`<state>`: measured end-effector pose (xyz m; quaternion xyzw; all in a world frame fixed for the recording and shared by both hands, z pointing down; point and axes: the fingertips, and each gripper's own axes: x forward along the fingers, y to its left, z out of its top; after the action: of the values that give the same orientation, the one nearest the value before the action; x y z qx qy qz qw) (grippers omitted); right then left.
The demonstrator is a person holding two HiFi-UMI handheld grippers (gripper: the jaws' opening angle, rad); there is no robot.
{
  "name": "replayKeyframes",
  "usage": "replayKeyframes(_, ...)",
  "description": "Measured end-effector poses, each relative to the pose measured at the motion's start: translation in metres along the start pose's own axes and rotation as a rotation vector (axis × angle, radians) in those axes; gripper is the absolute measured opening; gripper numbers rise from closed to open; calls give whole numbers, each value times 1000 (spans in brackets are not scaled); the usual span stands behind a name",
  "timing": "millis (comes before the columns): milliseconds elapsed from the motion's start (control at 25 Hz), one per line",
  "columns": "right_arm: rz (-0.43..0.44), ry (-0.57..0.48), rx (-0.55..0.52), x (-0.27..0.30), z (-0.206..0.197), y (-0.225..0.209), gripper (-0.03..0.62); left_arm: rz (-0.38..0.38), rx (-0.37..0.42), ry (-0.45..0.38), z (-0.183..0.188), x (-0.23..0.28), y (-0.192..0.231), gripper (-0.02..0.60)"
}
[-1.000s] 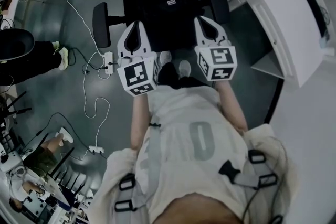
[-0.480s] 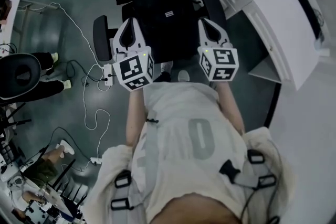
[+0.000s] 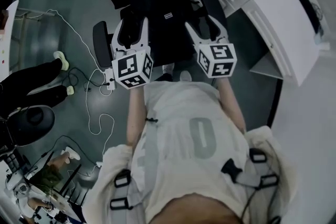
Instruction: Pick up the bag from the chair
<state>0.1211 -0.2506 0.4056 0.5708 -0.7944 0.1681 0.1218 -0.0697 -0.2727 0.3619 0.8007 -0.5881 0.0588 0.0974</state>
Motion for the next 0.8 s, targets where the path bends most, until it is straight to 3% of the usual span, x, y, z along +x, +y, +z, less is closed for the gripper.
replayKeyframes(800,26,53,7,37,-3,6,262,18,-36,62,-20,21,30,241)
